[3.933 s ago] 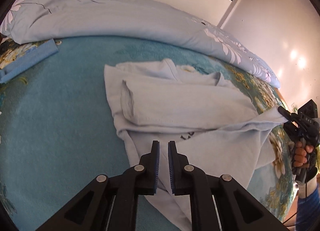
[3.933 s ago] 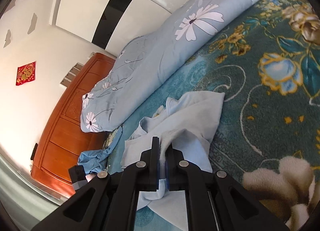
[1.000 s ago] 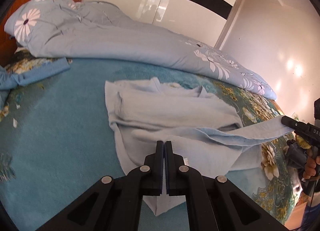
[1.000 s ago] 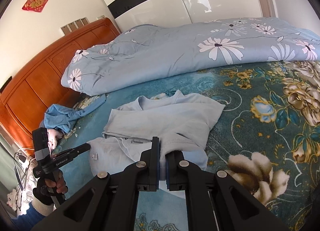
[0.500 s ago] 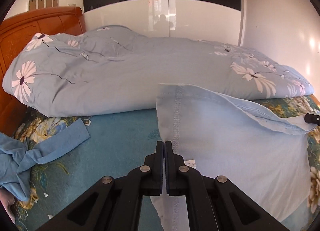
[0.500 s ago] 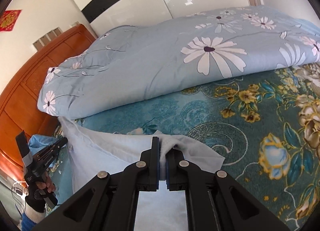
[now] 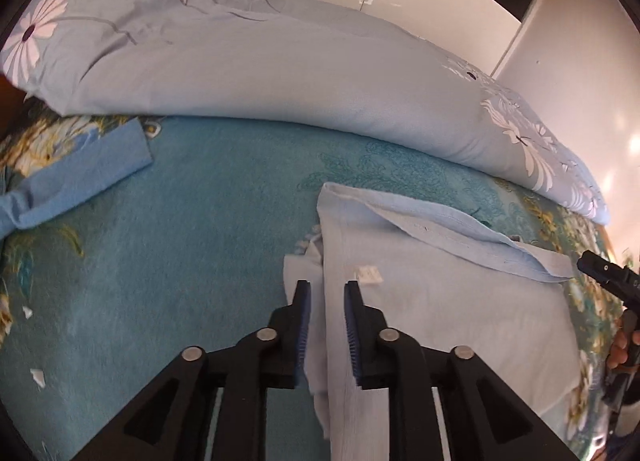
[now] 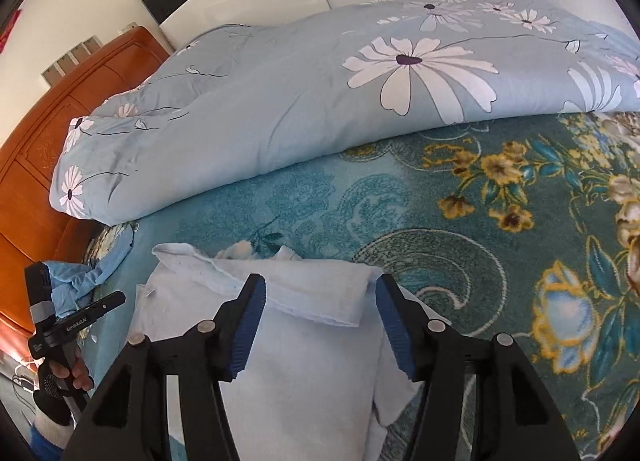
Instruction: Fold clothes
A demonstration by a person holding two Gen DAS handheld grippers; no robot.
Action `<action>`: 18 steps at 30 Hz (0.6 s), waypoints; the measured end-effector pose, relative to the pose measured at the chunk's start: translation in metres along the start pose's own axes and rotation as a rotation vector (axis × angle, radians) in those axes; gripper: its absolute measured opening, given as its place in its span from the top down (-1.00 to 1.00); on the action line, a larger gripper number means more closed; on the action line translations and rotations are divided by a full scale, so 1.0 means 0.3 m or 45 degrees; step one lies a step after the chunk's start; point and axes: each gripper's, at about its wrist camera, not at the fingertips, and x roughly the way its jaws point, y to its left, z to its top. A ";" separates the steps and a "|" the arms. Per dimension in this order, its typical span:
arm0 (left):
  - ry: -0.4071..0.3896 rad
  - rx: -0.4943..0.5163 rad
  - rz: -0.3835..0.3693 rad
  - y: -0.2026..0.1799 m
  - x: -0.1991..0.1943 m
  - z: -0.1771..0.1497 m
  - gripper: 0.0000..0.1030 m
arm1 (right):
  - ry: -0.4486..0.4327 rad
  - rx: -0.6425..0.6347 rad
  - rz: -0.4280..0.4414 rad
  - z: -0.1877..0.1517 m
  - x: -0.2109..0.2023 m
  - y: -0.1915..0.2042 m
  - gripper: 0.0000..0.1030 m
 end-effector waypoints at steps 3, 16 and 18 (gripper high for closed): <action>0.060 -0.049 -0.008 0.040 -0.057 -0.127 0.14 | 0.043 0.019 0.019 -0.121 -0.082 -0.038 -0.14; 0.161 -0.465 -0.294 0.084 -0.018 -0.337 0.07 | 0.143 0.448 0.361 -0.488 -0.090 -0.133 -0.16; 0.138 -0.528 -0.315 0.089 0.002 -0.334 0.07 | 0.135 0.494 0.393 -0.483 -0.059 -0.112 -0.16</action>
